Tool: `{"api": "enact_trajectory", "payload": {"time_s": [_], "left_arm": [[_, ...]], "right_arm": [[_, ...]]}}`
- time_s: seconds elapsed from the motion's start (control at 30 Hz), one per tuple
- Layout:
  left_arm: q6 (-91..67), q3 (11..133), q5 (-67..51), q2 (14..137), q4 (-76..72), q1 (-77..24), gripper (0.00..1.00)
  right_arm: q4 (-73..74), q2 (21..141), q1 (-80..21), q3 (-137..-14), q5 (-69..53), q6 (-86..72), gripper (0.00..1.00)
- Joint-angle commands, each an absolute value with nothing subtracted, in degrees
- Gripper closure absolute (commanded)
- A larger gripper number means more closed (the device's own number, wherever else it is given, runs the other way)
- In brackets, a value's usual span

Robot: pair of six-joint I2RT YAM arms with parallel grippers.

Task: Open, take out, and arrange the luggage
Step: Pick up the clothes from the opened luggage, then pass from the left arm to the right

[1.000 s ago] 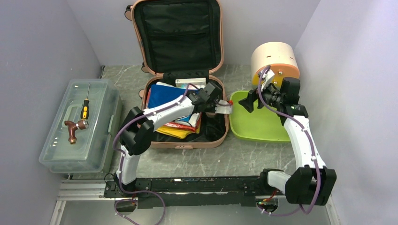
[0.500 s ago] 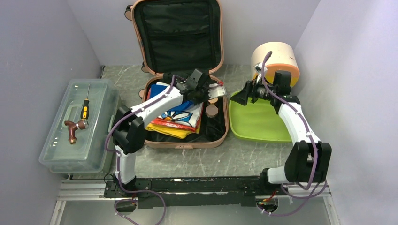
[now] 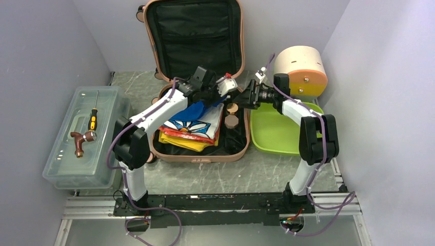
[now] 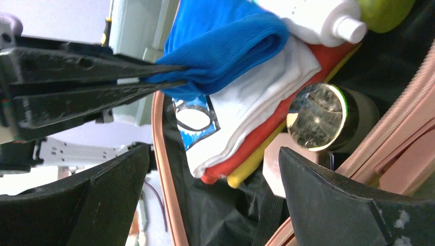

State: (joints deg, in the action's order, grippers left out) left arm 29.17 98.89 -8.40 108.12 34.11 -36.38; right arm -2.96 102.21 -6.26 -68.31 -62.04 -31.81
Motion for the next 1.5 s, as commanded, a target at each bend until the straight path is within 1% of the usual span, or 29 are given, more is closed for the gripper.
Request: {"api": "enact_trajectory", "payload": {"time_s": [0.0, 0.23, 0.43, 0.6, 0.93, 1.07, 1.3, 1.47], "left_arm": [[23.34, 98.4, -14.95, 103.86, 31.49, -34.72, 1.0], [21.75, 96.76, -18.63, 102.47, 30.48, -33.94, 1.0], [20.93, 95.67, -19.67, 101.44, 29.62, -33.49, 1.0], [20.39, 95.86, -19.91, 101.51, 29.37, -33.15, 1.0], [20.48, 95.37, -19.18, 101.21, 28.96, -33.05, 1.0], [20.4, 95.42, -19.54, 101.28, 28.84, -33.04, 1.0], [20.21, 95.84, -19.98, 101.73, 29.07, -32.99, 1.0], [20.18, 95.76, -20.17, 101.78, 28.83, -32.96, 1.0]], "right_arm": [[-17.03, 104.49, -7.01, -70.61, -60.61, -44.67, 0.0], [-16.3, 110.44, -10.56, -76.38, -57.55, -51.0, 0.0], [-13.52, 114.24, -13.13, -79.45, -56.75, -52.69, 0.0], [-13.17, 114.41, -14.44, -77.85, -55.23, -52.93, 0.0], [-19.8, 114.15, -15.46, -74.18, -56.01, -59.54, 0.0], [-24.76, 115.73, -16.14, -72.92, -56.0, -65.53, 0.0], [-45.41, 120.55, -17.07, -71.08, -56.83, -80.39, 0.0], [-49.32, 121.68, -18.5, -70.93, -56.91, -82.88, 0.0]]}}
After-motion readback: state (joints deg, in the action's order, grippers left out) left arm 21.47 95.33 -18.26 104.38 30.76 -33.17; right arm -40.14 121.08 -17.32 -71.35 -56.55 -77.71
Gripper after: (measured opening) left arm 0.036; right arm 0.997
